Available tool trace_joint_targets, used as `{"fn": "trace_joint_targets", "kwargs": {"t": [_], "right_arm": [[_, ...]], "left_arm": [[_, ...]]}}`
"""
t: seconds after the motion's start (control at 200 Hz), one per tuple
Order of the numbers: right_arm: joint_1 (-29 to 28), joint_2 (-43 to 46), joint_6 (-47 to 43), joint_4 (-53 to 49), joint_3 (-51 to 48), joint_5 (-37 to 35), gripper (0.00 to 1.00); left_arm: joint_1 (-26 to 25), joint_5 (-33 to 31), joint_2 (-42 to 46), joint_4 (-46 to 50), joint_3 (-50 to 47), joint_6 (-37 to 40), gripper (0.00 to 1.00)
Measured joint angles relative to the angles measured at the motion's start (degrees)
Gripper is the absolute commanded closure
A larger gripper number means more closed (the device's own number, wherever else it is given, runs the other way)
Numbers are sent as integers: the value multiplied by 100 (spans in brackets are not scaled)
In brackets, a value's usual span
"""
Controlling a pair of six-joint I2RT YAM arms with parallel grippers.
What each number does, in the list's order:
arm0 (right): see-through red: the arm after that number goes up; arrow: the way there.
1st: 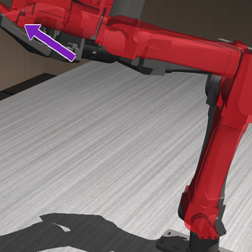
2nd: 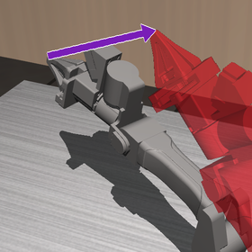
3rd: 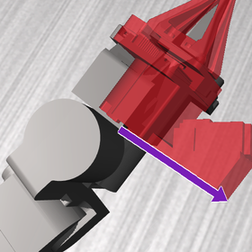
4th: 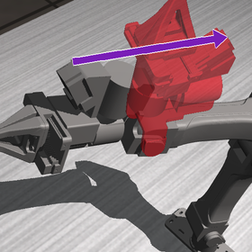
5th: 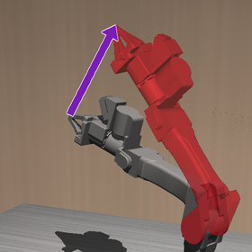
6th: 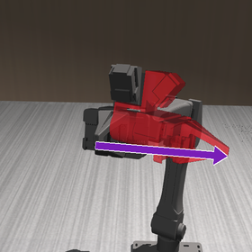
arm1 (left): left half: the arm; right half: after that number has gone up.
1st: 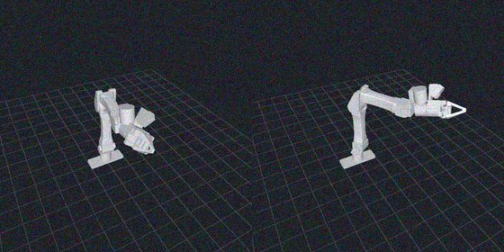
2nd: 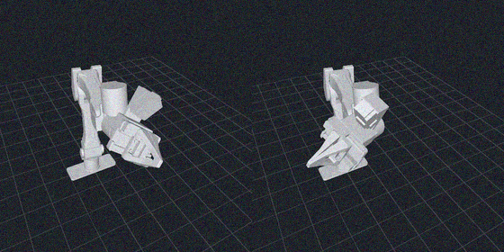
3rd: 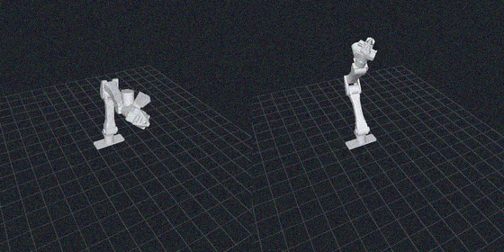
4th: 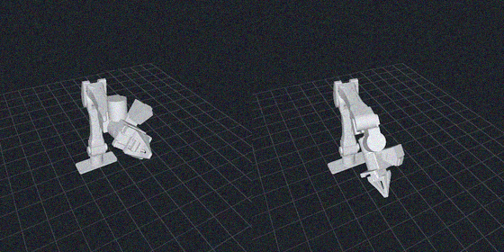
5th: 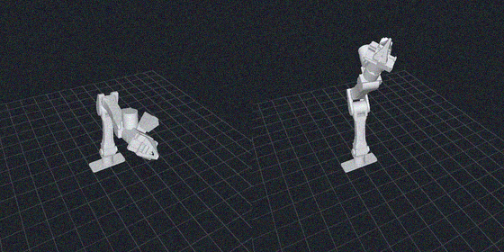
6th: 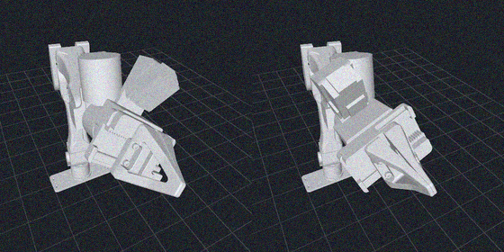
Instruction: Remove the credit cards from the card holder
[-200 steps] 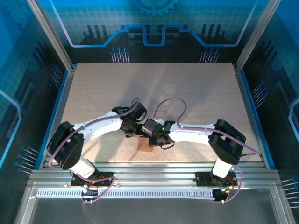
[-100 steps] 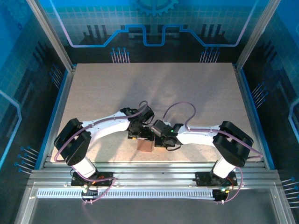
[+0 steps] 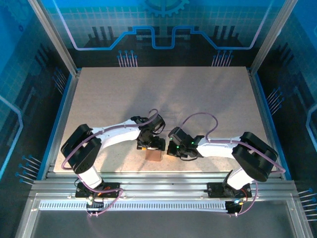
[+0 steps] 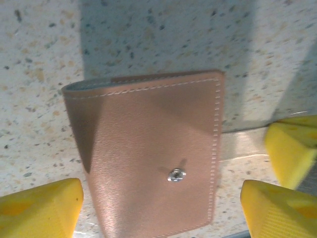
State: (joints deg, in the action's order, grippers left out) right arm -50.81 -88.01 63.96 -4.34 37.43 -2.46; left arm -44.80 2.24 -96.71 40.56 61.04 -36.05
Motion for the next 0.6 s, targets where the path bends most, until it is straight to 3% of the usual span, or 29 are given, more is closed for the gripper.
{"fn": "trace_joint_targets", "kwargs": {"t": [0.245,0.6], "right_arm": [[4,0,15,55,-13,17,100],[22,4,13,96,-28,44,100]], "left_arm": [[-170,-271,-304,275,273,0,10],[-225,-442,-634,376,376,-2,14]]}}
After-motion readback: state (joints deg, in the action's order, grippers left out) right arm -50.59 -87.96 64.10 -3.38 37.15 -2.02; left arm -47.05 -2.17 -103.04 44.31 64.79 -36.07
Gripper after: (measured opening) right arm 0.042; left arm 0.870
